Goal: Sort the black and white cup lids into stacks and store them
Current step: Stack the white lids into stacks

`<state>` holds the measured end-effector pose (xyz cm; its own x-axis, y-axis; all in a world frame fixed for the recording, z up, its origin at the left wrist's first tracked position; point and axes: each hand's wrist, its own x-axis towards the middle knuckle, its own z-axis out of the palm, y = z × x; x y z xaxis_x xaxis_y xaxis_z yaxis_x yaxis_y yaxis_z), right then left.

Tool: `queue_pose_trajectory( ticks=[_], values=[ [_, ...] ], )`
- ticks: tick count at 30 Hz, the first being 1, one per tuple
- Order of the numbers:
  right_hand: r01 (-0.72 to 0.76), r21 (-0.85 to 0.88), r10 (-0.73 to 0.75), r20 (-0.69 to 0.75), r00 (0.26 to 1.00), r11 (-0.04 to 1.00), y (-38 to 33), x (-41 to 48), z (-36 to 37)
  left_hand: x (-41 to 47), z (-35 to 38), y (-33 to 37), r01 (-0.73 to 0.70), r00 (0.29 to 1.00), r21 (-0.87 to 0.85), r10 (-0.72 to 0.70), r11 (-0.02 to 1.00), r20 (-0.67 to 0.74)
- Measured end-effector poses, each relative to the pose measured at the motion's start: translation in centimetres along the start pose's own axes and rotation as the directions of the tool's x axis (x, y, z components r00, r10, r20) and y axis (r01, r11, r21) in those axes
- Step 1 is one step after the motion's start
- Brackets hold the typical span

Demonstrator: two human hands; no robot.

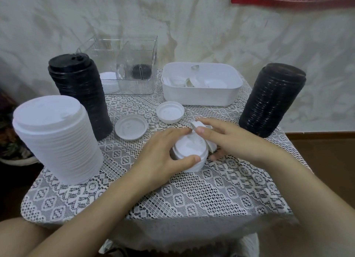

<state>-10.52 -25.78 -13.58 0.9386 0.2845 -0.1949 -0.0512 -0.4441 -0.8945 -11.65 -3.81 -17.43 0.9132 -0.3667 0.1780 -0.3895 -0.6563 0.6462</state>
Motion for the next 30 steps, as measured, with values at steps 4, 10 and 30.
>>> queue_pose_trajectory(
  ticks=[4, 10, 30],
  values=[
    [0.014, -0.036, -0.013, 0.018, 1.0, 0.999, -0.1, -0.1, 0.0, 0.0, 0.0, -0.2, -0.017, 0.999, 0.022, 0.016, 1.0, 0.033],
    [0.041, -0.103, -0.037, 0.046, 0.998, 0.994, -0.5, -0.5, 0.1, -0.1, 0.0, -0.6, -0.078, 0.996, -0.048, 0.08, 0.996, 0.033],
    [0.169, -0.408, -0.126, 0.131, 0.983, 0.897, -1.0, -1.2, -0.1, -0.8, -0.6, -1.4, 0.123, 0.991, -0.014, -0.122, 0.992, 0.064]
  ],
)
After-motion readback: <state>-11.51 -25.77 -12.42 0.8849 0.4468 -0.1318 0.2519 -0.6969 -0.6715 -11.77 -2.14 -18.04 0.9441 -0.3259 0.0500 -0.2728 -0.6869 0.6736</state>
